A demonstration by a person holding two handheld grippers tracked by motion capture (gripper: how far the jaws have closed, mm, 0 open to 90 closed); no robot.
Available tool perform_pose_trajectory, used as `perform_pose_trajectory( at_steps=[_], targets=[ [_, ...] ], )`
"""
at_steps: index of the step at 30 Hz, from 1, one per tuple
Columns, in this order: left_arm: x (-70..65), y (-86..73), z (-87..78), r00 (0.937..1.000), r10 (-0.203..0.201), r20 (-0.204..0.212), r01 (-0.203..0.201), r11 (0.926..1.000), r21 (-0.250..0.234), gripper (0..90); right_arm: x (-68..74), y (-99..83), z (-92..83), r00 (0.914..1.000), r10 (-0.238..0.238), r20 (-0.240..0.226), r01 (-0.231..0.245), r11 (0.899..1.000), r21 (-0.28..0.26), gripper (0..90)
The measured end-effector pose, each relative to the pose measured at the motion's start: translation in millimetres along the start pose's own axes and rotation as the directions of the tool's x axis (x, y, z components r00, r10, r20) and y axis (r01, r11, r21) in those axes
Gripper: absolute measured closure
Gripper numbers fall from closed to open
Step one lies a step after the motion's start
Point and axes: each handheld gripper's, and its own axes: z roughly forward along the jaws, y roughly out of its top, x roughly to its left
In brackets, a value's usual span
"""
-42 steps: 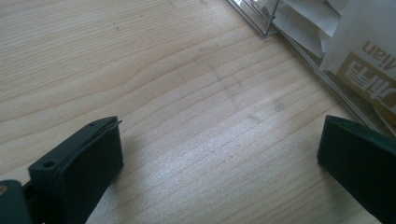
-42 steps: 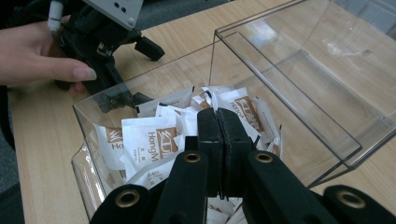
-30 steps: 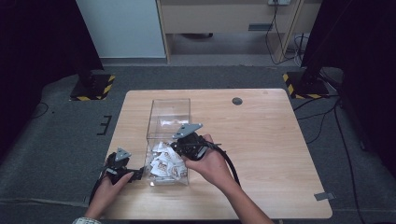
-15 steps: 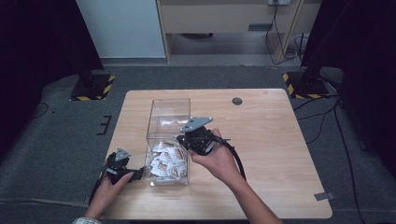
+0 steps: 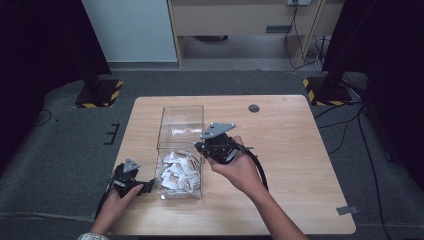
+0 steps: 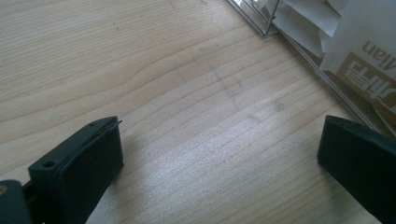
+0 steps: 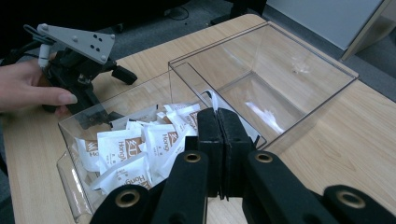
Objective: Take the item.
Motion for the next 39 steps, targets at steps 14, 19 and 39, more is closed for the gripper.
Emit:
perform_pose_trajectory(
  at_steps=[14,19,39],
  targets=[
    [-0.3,0.0,0.5,0.9998,-0.008,-0.016,0.008,0.9999,-0.013,0.0,-9.9,-4.5,-7.3,0.9998,0.004,0.021,-0.004,1.0,0.002,89.0],
    [0.8,0.2,-0.4,0.9998,0.007,-0.016,-0.007,1.0,0.001,0.0,-13.7,-6.4,-9.8,0.9996,0.005,0.028,-0.005,1.0,0.002,89.1],
    [0.8,0.2,-0.4,0.9998,0.007,-0.016,-0.007,1.0,0.001,0.0,-35.1,-27.3,-20.4,0.996,0.048,0.076,-0.049,0.999,0.008,89.0]
  ],
)
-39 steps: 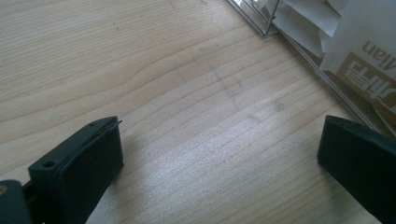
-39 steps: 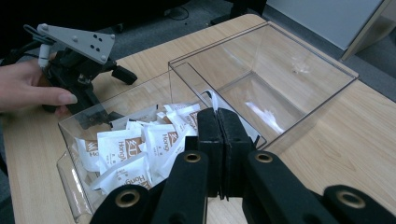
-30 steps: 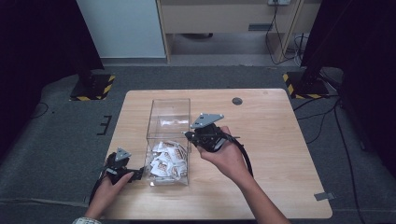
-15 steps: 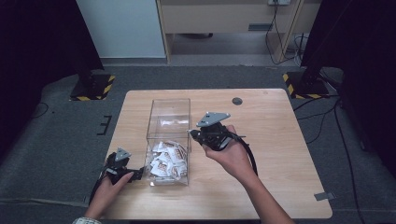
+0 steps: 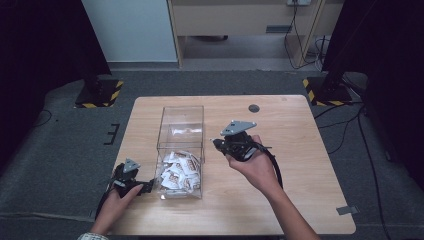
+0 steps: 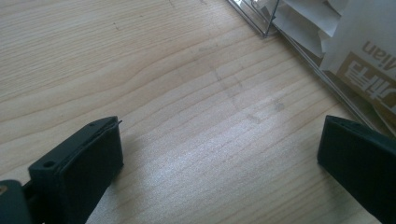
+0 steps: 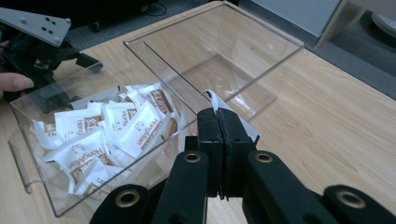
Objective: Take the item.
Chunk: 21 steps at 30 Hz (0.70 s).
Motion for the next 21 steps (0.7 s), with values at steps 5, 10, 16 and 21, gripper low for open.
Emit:
perform_pose_trajectory(
  at_steps=[5,10,16,21],
  targets=[
    [0.0,0.0,0.0,1.0,0.0,0.0,0.0,1.0,0.0,0.0,-7.2,-6.3,-2.9,0.9999,0.01,0.013,-0.01,1.0,0.001,89.0],
    [0.0,0.0,0.0,1.0,0.0,0.0,0.0,1.0,0.0,0.0,-14.5,-12.6,-5.1,0.9994,0.023,0.027,-0.023,1.0,0.005,89.0],
    [0.0,0.0,0.0,1.0,0.0,0.0,0.0,1.0,0.0,0.0,-21.8,-20.0,-7.3,0.9984,0.03,0.047,-0.031,0.999,0.016,88.9],
    [-0.2,0.0,0.0,1.0,-0.001,-0.001,0.001,1.0,0.0,0.0,-28.0,-26.1,-10.1,0.9975,0.037,0.061,-0.038,0.999,0.021,88.9]
  ],
)
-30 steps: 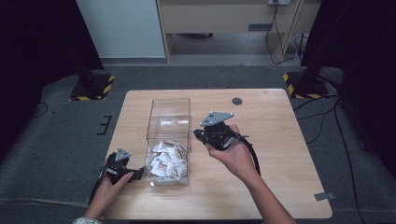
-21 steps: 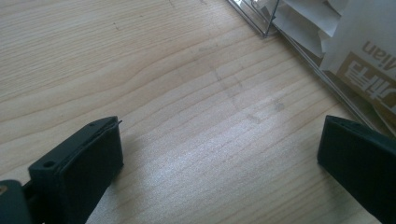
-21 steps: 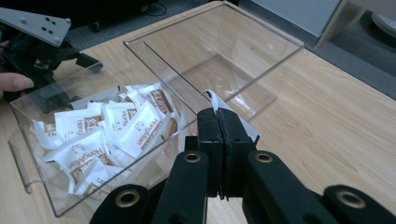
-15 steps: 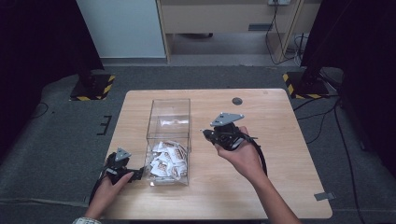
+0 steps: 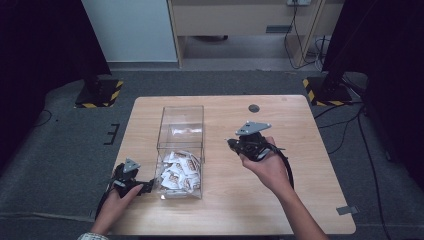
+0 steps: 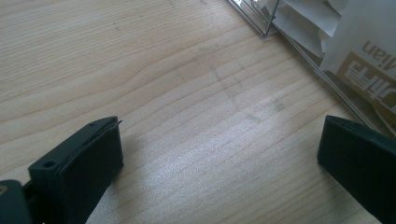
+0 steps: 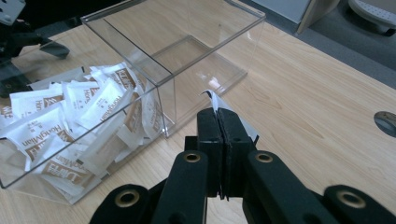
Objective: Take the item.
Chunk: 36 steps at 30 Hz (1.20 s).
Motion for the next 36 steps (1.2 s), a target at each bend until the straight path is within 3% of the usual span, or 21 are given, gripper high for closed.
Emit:
perform_pose_trajectory(
  at_steps=[36],
  targets=[
    [-0.1,0.0,0.0,1.0,0.0,-0.001,0.0,1.0,0.0,0.0,-44.0,-45.2,-3.3,0.9935,0.08,0.081,-0.083,0.996,0.035,88.9]
  ],
)
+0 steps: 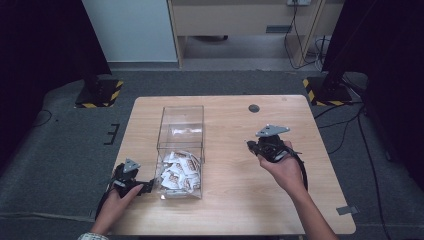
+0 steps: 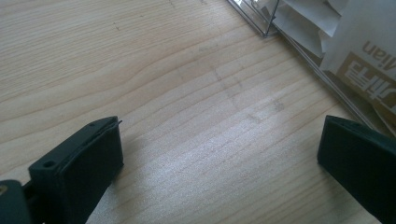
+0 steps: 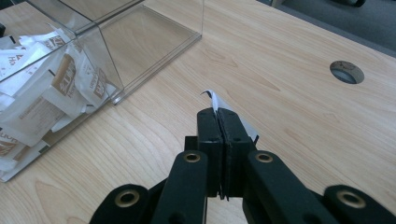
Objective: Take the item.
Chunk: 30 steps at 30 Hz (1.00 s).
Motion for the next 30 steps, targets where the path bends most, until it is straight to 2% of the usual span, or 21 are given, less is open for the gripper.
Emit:
perform_pose_trajectory(
  at_steps=[7,15,20,22,30],
  targets=[
    [-0.2,0.0,0.0,1.0,0.0,-0.001,0.0,1.0,0.0,0.0,-7.6,-4.3,1.5,0.9998,0.016,0.016,-0.016,1.0,0.003,88.8],
    [-0.5,0.0,-0.1,1.0,0.001,0.0,-0.001,1.0,0.0,0.0,-22.7,-6.1,12.8,0.9987,0.035,0.037,-0.036,0.999,0.013,88.6],
    [-0.5,0.0,0.0,1.0,0.0,0.0,0.0,1.0,0.0,0.0,-31.2,-7.7,23.5,0.9975,0.06,0.036,-0.06,0.998,0.012,88.5],
    [-0.5,0.0,0.0,1.0,0.0,0.0,0.0,1.0,0.0,0.0,-33.3,-8.8,26.2,0.9974,0.058,0.044,-0.058,0.998,0.018,88.4],
    [-0.5,0.0,0.0,1.0,0.0,0.0,0.0,1.0,0.0,0.0,-51.6,-22.2,46.4,0.9923,0.1,0.074,-0.103,0.993,0.051,88.2]
  ],
)
